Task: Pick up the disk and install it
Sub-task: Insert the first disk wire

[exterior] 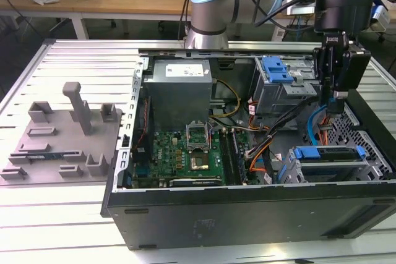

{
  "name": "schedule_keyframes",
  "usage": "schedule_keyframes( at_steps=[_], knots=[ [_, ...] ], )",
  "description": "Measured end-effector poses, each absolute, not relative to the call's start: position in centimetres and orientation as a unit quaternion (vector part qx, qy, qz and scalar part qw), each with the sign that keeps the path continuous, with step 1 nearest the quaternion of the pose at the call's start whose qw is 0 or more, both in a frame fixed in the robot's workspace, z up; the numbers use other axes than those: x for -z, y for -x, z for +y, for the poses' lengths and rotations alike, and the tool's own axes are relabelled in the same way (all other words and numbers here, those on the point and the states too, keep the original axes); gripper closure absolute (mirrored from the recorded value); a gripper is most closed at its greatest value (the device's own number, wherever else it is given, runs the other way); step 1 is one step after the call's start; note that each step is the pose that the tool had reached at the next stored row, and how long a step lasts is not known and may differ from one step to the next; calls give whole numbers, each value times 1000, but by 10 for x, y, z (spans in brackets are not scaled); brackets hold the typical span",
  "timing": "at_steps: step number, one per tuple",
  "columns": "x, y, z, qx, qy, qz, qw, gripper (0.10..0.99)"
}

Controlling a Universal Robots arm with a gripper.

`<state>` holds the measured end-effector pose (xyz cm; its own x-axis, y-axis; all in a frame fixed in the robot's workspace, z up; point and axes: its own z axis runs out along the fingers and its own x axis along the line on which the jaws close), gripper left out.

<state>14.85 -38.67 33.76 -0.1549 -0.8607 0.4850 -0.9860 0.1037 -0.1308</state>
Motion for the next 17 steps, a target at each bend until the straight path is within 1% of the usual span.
schedule_keyframes(
  at_steps=[3, 9, 15, 16, 17],
  knots=[
    [-337, -148, -386, -221, -633, -728, 143, 659],
    [-337, -145, -383, -226, -632, -727, 147, 659],
    [-333, -143, -381, -230, -631, -726, 147, 659],
    [-333, -143, -378, -233, -631, -725, 149, 741],
    [-333, -143, -376, -238, -630, -724, 152, 867]
  ],
)
